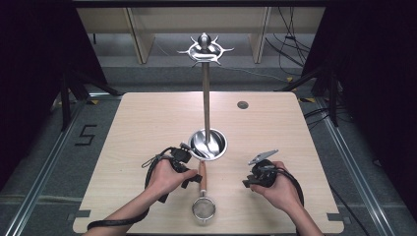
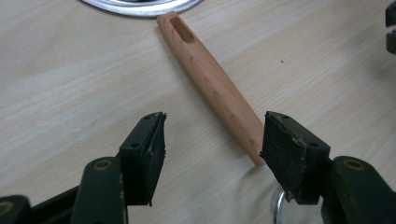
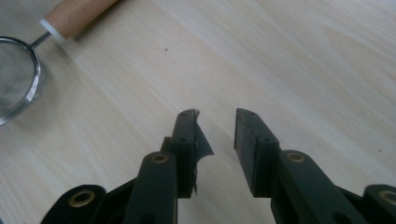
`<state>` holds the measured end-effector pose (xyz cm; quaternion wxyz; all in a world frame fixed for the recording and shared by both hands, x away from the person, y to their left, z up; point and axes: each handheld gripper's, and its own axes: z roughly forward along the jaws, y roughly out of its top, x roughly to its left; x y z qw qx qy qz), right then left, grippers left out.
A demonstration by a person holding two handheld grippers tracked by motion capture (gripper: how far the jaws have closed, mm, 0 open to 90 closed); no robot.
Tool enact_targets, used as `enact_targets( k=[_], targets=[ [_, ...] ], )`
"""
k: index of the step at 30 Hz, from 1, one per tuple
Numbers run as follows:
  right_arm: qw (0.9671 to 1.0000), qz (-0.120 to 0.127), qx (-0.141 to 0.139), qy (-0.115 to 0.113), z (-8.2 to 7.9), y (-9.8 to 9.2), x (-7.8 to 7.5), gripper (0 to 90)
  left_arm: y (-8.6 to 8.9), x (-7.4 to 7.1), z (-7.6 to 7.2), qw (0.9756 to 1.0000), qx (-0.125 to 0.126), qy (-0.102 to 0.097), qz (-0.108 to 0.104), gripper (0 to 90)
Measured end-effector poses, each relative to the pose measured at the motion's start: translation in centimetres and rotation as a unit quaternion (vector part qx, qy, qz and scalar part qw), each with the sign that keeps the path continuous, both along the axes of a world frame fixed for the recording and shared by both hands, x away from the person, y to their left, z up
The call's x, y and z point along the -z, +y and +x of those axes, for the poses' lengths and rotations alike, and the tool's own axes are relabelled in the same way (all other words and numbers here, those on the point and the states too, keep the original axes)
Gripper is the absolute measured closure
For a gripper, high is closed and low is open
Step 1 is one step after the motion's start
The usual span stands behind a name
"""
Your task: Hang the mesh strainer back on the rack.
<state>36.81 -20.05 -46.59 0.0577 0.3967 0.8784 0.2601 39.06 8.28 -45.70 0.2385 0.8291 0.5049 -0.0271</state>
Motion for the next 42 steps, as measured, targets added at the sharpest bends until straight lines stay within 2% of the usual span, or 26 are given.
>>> enact_targets(
  k=[5, 6, 8, 9, 10, 11, 14, 15, 16, 20, 21, 22, 27, 29, 31, 32, 33, 35, 36, 38, 39, 41, 42],
  targets=[
    [0.9998, 0.003, 0.020, -0.004, 0.2, -1.0, -0.3, 68.8, -0.5, 0.3, -0.2, 1.0000, 0.003, 0.002, 0.002, 38.3],
    [0.9994, 0.005, 0.033, 0.005, 0.1, -1.2, -0.4, 68.6, -0.6, 0.3, -0.2, 1.0000, 0.004, 0.003, 0.004, 38.3],
    [0.9992, 0.005, 0.038, 0.000, 0.0, -1.8, -0.4, 68.5, -0.9, 0.4, -0.2, 1.0000, 0.005, 0.006, 0.003, 38.3],
    [0.9993, 0.005, 0.036, -0.009, 0.1, -2.2, -0.4, 68.4, -0.9, 0.5, 0.0, 0.9999, 0.013, 0.005, 0.007, 38.3],
    [0.9988, 0.007, 0.048, -0.001, -0.1, -2.3, -0.5, 68.3, -1.2, 0.6, -0.2, 0.9999, 0.002, 0.013, 0.006, 38.3],
    [0.9987, 0.007, 0.050, 0.000, -0.2, -2.5, -0.4, 68.2, -1.3, 0.7, -0.1, 0.9998, 0.013, 0.006, 0.011, 38.3],
    [0.9981, 0.007, 0.061, 0.004, -0.6, -2.9, -0.4, 67.9, -1.8, 1.1, -0.1, 0.9998, 0.009, 0.011, 0.013, 38.4],
    [0.9984, 0.006, 0.055, -0.007, -0.5, -3.1, -0.3, 67.8, -2.0, 1.2, -0.1, 0.9998, 0.006, 0.017, 0.010, 38.5],
    [0.9980, 0.008, 0.063, 0.006, -0.7, -3.1, -0.4, 67.7, -2.1, 1.4, -0.1, 0.9997, 0.005, 0.018, 0.012, 38.8],
    [0.9975, 0.008, 0.070, 0.009, -1.0, -3.4, -0.2, 67.4, -2.7, 1.9, 0.0, 0.9994, 0.016, 0.021, 0.024, 39.5],
    [0.9977, 0.010, 0.066, 0.002, -0.9, -3.5, -0.1, 67.3, -2.9, 2.0, 0.1, 0.9993, 0.018, 0.021, 0.027, 39.6],
    [0.9973, 0.011, 0.072, 0.009, -1.0, -3.5, -0.2, 67.1, -3.1, 2.0, 0.0, 0.9992, 0.019, 0.024, 0.026, 40.3],
    [0.9974, 0.011, 0.071, 0.011, -1.1, -3.5, -0.1, 66.1, -3.4, 2.1, -0.1, 0.9987, 0.028, 0.025, 0.035, 45.6],
    [0.9973, 0.014, 0.071, 0.014, -1.1, -3.4, 0.0, 65.9, -2.9, 1.9, 0.0, 0.9960, 0.054, 0.033, 0.063, 48.3],
    [0.9972, 0.016, 0.072, 0.014, -1.1, -3.3, 0.0, 65.7, -2.6, 2.1, -0.1, 0.9953, 0.057, 0.034, 0.071, 50.8],
    [0.9971, 0.017, 0.073, 0.013, -1.1, -3.3, -0.1, 65.5, -2.2, 2.1, 0.0, 0.9937, 0.066, 0.039, 0.082, 52.8],
    [0.9972, 0.017, 0.072, 0.012, -1.1, -3.3, -0.1, 65.3, -2.1, 2.2, -0.1, 0.9931, 0.065, 0.040, 0.089, 54.2],
    [0.9970, 0.020, 0.074, 0.015, -1.1, -3.3, 0.0, 65.1, -1.7, 2.2, -0.2, 0.9929, 0.063, 0.038, 0.093, 57.3],
    [0.9970, 0.020, 0.074, 0.015, -1.1, -3.3, 0.0, 65.1, -1.5, 2.2, -0.1, 0.9917, 0.071, 0.036, 0.100, 58.3],
    [0.9969, 0.021, 0.074, 0.016, -1.0, -3.3, 0.0, 65.1, -1.3, 2.2, -0.2, 0.9913, 0.071, 0.036, 0.105, 59.8],
    [0.9968, 0.022, 0.075, 0.017, -1.0, -3.3, 0.0, 65.0, -1.2, 2.3, -0.3, 0.9920, 0.065, 0.033, 0.102, 60.5],
    [0.9968, 0.023, 0.075, 0.017, -1.0, -3.2, 0.0, 64.9, -1.0, 2.2, -0.4, 0.9893, 0.081, 0.032, 0.118, 61.9],
    [0.9967, 0.024, 0.075, 0.017, -1.0, -3.2, 0.0, 64.7, -0.8, 2.2, -0.3, 0.9868, 0.092, 0.023, 0.131, 62.5]
  ],
)
